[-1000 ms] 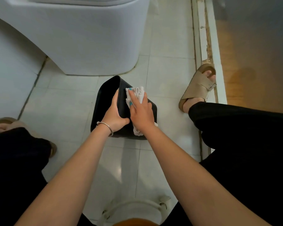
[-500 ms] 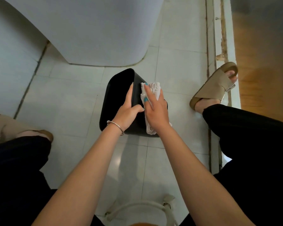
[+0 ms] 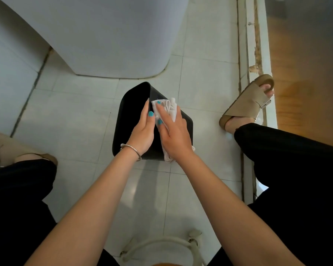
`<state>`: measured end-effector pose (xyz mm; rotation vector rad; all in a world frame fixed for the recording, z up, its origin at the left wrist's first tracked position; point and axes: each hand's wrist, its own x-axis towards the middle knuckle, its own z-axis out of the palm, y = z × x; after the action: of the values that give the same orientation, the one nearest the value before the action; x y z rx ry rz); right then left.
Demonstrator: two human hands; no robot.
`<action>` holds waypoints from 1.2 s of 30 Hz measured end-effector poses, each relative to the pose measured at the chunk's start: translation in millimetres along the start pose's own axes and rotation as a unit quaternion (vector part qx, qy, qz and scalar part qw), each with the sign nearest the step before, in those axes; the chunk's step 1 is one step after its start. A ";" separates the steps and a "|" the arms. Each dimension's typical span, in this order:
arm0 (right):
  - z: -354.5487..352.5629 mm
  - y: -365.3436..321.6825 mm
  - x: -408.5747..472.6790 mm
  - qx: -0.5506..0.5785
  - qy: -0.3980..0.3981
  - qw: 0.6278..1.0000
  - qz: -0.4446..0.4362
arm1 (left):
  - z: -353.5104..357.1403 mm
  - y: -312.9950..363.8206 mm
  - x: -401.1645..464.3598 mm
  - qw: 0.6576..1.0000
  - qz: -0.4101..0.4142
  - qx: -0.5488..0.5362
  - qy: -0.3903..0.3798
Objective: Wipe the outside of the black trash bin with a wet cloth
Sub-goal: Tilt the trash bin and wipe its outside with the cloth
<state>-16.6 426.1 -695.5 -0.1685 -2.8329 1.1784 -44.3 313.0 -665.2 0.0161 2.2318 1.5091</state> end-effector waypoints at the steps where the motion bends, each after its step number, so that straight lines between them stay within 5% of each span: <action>1: 0.7 4.3 0.0 -0.003 0.003 1.000 0.011 | -0.9 0.0 -0.4 1.000 0.001 -0.005 0.003; 7: -1.9 38.8 4.5 0.022 -0.029 0.975 0.221 | 0.2 -3.4 -6.1 1.000 0.001 0.004 0.030; 17: 5.1 4.4 -25.6 -0.029 -0.013 0.997 0.073 | -4.8 -9.7 2.8 0.999 0.030 0.042 0.013; 21: 8.9 11.2 -23.5 -0.019 0.000 0.995 0.097 | -8.7 -10.8 2.5 0.998 0.039 0.040 0.011; 28: 7.6 52.9 -6.3 0.022 -0.015 0.959 0.284 | -13.7 -4.6 -5.6 0.999 0.020 0.024 -0.029; 36: 1.4 54.3 -7.7 0.017 -0.033 0.962 0.270 | -31.3 -10.7 -12.9 0.985 -0.002 0.040 -0.170</action>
<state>-5.0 462.2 -735.2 -0.9676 -2.9096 1.3290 -41.6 278.0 -660.6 0.2742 2.0129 1.3014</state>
